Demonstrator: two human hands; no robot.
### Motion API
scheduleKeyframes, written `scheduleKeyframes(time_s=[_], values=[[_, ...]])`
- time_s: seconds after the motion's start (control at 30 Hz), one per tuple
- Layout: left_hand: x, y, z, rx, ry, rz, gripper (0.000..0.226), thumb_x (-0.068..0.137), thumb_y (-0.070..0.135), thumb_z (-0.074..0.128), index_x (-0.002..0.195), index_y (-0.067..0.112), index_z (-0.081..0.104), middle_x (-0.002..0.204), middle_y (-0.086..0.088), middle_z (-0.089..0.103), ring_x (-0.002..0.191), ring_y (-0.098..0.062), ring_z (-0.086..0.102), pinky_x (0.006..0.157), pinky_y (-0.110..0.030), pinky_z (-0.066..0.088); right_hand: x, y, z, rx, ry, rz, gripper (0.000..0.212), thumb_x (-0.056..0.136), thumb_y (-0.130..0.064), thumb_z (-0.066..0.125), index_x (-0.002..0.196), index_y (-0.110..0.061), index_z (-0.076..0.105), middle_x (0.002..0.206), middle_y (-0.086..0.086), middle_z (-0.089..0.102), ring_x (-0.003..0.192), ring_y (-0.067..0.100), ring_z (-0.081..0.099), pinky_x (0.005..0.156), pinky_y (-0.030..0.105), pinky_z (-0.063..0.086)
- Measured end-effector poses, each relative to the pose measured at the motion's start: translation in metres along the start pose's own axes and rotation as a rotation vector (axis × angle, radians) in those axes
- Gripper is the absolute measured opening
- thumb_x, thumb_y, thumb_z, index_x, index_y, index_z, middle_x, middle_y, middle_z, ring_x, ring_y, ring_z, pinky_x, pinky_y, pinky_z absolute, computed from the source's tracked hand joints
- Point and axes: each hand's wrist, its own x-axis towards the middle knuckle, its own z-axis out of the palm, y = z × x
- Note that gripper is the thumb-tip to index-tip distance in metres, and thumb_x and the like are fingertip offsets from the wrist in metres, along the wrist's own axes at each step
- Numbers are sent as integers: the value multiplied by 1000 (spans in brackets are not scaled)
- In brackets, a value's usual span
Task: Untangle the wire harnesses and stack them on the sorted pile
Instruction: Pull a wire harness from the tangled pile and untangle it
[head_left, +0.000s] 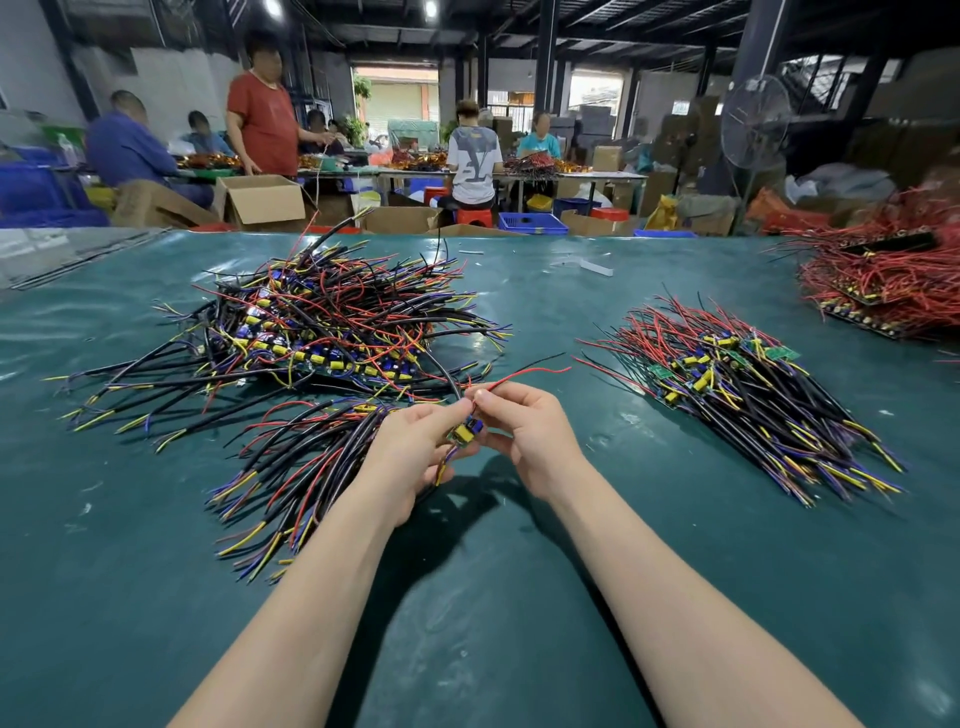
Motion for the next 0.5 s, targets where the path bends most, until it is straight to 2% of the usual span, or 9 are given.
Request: scheduleKeyframes(time_s=[0.13,0.2,0.4,0.5], values=[[1,2,-1,-60,14,0,14,86,1,52,73,5,55,52,-5,64,45,-12,62,44,-18,51,-2,-1,6,-8,28,-27,23,87,6,52,71,-9,61,49,-6,60,45,3,56,50,15,49],[2,3,0,-99,18,-15,16,84,-3,47,72,3,54,50,-7,64,43,-13,61,44,-21,52,-1,-3,9,-34,59,-51,24,86,9,53,69,-8,61,48,-4,59,42,2,55,47,14,48],[2,4,4,-85,8,-62,19,84,-2,46,70,10,51,51,-1,64,44,-8,62,35,-12,37,-3,-5,3,-17,52,-61,23,89,4,50,72,-6,60,48,-7,59,44,2,54,45,14,46],[2,3,5,-11,34,-70,19,83,3,45,69,15,50,52,2,65,44,-4,60,33,-9,28,-2,-7,-1,21,119,-83,23,86,7,54,70,-7,61,50,-4,58,45,2,54,48,15,49]])
